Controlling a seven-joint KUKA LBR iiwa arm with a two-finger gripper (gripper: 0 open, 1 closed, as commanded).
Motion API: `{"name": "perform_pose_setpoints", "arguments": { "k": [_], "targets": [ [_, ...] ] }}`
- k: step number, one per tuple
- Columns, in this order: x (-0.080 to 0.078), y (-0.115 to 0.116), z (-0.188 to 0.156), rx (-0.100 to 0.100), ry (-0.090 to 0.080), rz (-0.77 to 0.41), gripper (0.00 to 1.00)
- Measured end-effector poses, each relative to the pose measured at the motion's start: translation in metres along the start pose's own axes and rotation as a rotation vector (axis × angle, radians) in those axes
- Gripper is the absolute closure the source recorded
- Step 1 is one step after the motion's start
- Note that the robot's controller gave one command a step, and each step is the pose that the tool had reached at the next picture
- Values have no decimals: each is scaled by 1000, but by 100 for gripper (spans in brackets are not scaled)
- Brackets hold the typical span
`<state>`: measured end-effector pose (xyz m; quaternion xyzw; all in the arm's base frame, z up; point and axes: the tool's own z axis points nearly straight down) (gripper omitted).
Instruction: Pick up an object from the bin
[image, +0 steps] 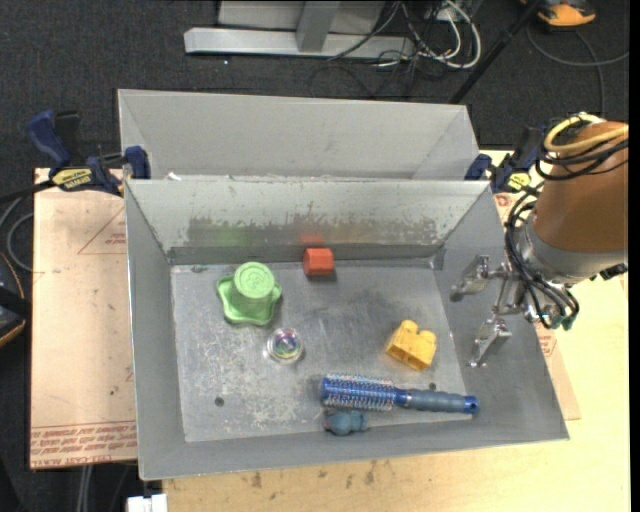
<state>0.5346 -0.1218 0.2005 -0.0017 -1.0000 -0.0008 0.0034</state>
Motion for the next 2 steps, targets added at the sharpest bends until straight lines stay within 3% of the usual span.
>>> {"name": "perform_pose_setpoints", "arguments": {
  "k": [1, 2],
  "targets": [
    [26, 50, 103, 9, -31, -289, 0],
    [30, 52, 108, 4, -18, -292, 100]
  ]
}}
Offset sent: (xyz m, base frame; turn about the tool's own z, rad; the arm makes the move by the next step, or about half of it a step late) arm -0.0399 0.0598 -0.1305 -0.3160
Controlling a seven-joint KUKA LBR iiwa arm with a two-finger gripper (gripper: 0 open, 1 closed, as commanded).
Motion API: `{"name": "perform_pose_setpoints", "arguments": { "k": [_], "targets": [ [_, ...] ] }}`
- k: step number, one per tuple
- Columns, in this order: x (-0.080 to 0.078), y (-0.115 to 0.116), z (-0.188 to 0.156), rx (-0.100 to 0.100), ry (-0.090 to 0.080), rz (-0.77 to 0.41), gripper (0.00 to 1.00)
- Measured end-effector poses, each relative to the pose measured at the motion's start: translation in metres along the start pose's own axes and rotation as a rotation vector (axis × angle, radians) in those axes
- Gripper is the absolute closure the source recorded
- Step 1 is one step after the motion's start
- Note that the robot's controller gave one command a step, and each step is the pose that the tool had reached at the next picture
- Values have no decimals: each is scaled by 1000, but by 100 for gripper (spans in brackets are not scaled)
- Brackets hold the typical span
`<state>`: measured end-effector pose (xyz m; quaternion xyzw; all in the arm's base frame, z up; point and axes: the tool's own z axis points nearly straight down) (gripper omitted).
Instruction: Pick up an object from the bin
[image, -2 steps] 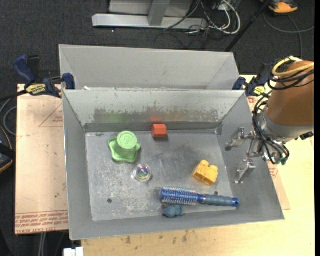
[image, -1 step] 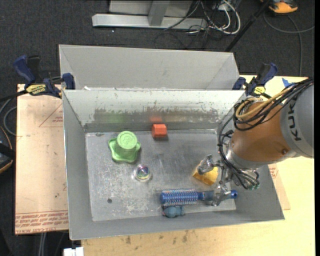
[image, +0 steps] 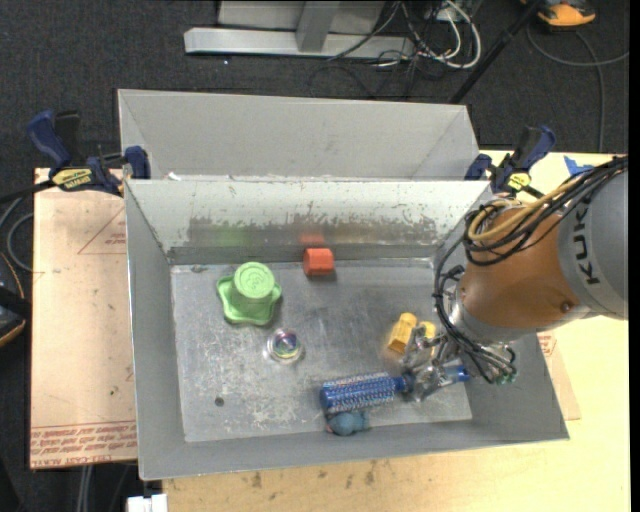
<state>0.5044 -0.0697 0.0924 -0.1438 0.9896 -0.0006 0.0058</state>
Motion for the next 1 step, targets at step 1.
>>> {"name": "perform_pose_setpoints", "arguments": {
  "k": [1],
  "targets": [
    [-13, -44, -178, 2, 1, -62, 100]
  ]
}}
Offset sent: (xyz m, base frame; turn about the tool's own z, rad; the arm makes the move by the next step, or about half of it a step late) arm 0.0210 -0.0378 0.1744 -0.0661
